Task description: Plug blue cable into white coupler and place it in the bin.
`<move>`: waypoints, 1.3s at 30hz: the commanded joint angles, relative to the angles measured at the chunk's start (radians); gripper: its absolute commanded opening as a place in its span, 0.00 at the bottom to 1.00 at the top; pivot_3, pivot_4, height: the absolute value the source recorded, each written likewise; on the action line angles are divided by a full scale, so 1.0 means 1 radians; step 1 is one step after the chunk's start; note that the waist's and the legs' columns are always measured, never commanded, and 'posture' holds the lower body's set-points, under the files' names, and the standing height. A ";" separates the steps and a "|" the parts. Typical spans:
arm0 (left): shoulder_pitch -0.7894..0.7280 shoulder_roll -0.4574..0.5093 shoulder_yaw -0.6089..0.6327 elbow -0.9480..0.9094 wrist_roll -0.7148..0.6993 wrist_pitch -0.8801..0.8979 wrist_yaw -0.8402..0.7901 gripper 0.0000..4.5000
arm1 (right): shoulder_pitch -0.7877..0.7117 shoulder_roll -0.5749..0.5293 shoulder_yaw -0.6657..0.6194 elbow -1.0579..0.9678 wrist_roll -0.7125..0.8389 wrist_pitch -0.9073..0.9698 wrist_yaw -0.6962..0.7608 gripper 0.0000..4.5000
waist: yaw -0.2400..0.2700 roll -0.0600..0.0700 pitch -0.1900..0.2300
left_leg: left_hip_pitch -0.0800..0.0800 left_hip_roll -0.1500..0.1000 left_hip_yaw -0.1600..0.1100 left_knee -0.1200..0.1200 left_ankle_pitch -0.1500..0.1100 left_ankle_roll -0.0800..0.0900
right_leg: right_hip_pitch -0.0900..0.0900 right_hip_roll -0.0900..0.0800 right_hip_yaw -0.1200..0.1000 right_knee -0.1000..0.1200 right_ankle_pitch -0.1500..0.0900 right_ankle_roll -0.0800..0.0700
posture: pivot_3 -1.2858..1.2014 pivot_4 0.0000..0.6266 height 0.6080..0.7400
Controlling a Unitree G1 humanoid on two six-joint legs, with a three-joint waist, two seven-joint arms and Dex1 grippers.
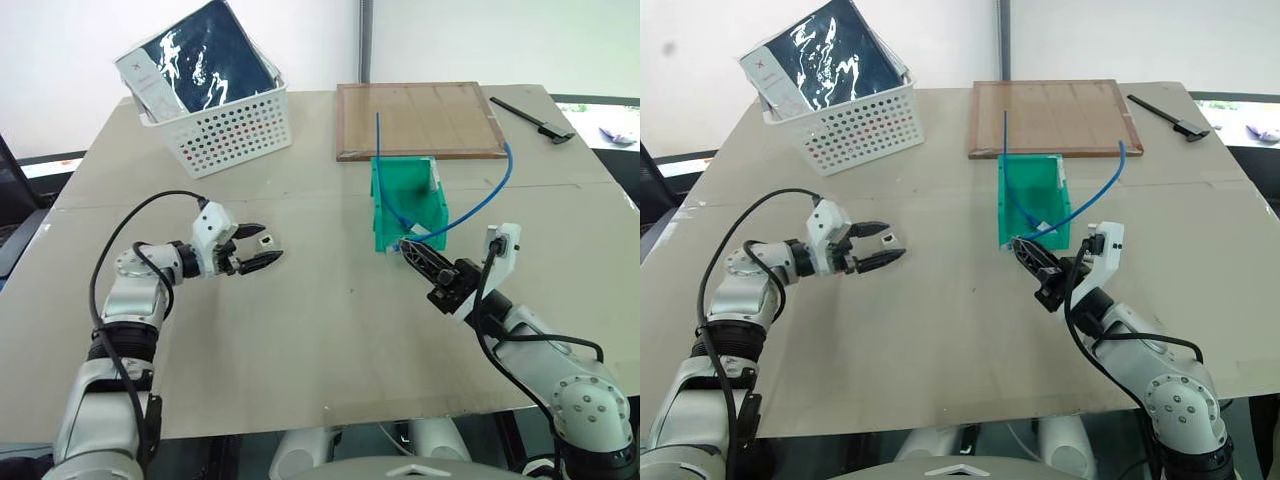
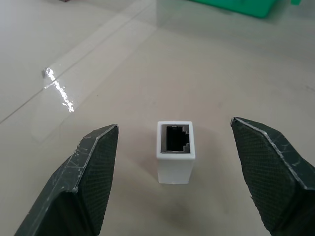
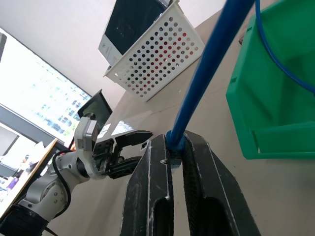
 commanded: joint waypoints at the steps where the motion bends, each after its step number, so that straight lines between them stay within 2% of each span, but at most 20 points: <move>1: -0.043 0.000 -0.005 0.075 0.037 -0.079 -0.009 0.83 | 0.012 0.001 -0.014 -0.063 0.003 -0.020 0.000 0.00 | 0.000 0.000 0.000 | 0.000 0.000 0.000 0.000 0.000 0.000 | 0.000 0.000 0.000 0.000 0.000 0.000 | 0.52 0.24 1.00; 3: -0.055 -0.003 -0.012 0.117 0.058 -0.109 -0.011 0.83 | 0.018 0.000 -0.016 -0.069 0.003 -0.020 -0.003 0.00 | 0.000 0.000 0.000 | 0.000 0.000 0.000 0.000 0.000 0.000 | 0.000 0.000 0.000 0.000 0.000 0.000 | 0.52 0.24 1.00; 4: -0.063 -0.008 -0.012 0.137 0.064 -0.118 -0.010 0.72 | 0.021 -0.001 -0.018 -0.072 0.003 -0.020 -0.005 0.00 | 0.000 0.000 0.000 | 0.000 0.000 0.000 0.000 0.000 0.000 | 0.000 0.000 0.000 0.000 0.000 0.000 | 0.52 0.24 1.00; 6: -0.073 -0.017 -0.013 0.163 0.067 -0.131 -0.018 0.58 | 0.025 -0.005 -0.020 -0.077 0.004 -0.018 -0.006 0.00 | 0.000 0.000 0.000 | 0.000 0.000 0.000 0.000 0.000 0.000 | 0.000 0.000 0.000 0.000 0.000 0.000 | 0.52 0.24 1.00; 7: -0.077 -0.021 -0.012 0.173 0.068 -0.136 -0.020 0.46 | 0.026 -0.008 -0.020 -0.078 0.004 -0.016 -0.007 0.00 | 0.000 -0.001 0.000 | 0.000 0.000 0.000 0.000 0.000 0.000 | 0.000 0.000 0.000 0.000 0.000 0.000 | 0.52 0.24 1.00; 9: -0.079 -0.028 -0.009 0.183 0.064 -0.144 -0.029 0.28 | 0.028 -0.015 -0.020 -0.081 0.002 -0.013 -0.004 0.00 | 0.000 0.000 0.000 | 0.000 0.000 0.000 0.000 0.000 0.000 | 0.000 0.000 -0.001 0.000 0.000 0.000 | 0.52 0.24 1.00; 10: -0.077 -0.030 -0.006 0.183 0.058 -0.145 -0.037 0.15 | 0.029 -0.019 -0.021 -0.082 -0.001 -0.013 -0.002 0.00 | 0.000 0.000 0.000 | 0.000 0.000 0.000 0.000 0.000 0.000 | 0.000 0.000 -0.001 0.000 0.000 0.000 | 0.52 0.24 1.00; 11: -0.072 -0.032 -0.002 0.175 0.050 -0.143 -0.047 0.10 | 0.030 -0.023 -0.021 -0.083 -0.004 -0.012 0.000 0.00 | 0.000 0.000 0.000 | 0.000 0.000 0.000 0.000 0.000 0.000 | 0.000 0.000 -0.001 0.000 0.000 0.000 | 0.52 0.24 1.00; 13: -0.057 -0.035 0.005 0.136 0.025 -0.128 -0.073 0.09 | 0.026 -0.039 -0.024 -0.084 -0.024 -0.012 0.015 0.00 | 0.000 0.000 0.000 | 0.000 0.000 0.000 0.000 0.000 0.000 | 0.000 0.000 -0.001 0.000 0.000 0.000 | 0.52 0.24 1.00; 19: 0.029 -0.064 -0.053 -0.188 -0.024 0.025 -0.125 0.09 | -0.030 -0.214 -0.006 -0.086 -0.183 0.021 0.187 0.00 | 0.000 -0.001 0.000 | -0.001 0.000 0.000 0.001 0.000 0.000 | 0.000 -0.001 -0.001 0.000 0.000 0.000 | 0.52 0.24 1.00; 21: 0.062 -0.088 -0.093 -0.331 -0.034 0.120 -0.107 0.09 | -0.076 -0.284 0.027 -0.076 -0.252 0.042 0.270 0.00 | 0.001 -0.001 0.001 | -0.002 0.000 0.000 0.001 0.000 0.000 | 0.000 -0.001 -0.001 0.000 0.000 0.000 | 0.52 0.24 1.00; 25: 0.093 -0.120 -0.188 -0.518 0.000 0.226 -0.077 0.09 | -0.222 -0.330 0.131 0.025 -0.401 0.021 0.465 0.00 | -0.004 -0.001 0.001 | -0.001 0.000 0.000 0.002 0.000 0.000 | 0.001 -0.001 -0.002 0.000 0.000 0.001 | 0.52 0.24 1.00; 27: 0.083 -0.138 -0.218 -0.545 0.015 0.263 -0.049 0.09 | -0.318 -0.339 0.186 0.113 -0.481 0.021 0.547 0.00 | -0.004 -0.001 0.001 | -0.001 0.000 0.000 0.002 0.000 0.000 | 0.001 -0.001 -0.001 0.000 0.000 0.001 | 0.52 0.24 1.00; 33: 0.062 -0.161 -0.313 -0.425 0.136 0.142 -0.015 0.09 | -0.542 -0.340 0.406 0.354 -0.780 -0.065 0.791 0.00 | -0.002 -0.001 0.001 | 0.000 0.000 0.001 0.001 0.000 0.000 | 0.000 0.000 -0.001 0.000 0.000 0.000 | 0.52 0.24 1.00; 39: 0.020 -0.179 -0.314 -0.329 0.154 0.078 -0.002 0.09 | -0.581 -0.298 0.431 0.436 -0.876 -0.114 0.918 0.00 | 0.004 -0.001 0.001 | -0.002 -0.002 -0.001 0.002 0.000 0.000 | 0.000 -0.002 -0.002 0.000 0.000 0.000 | 0.52 0.24 1.00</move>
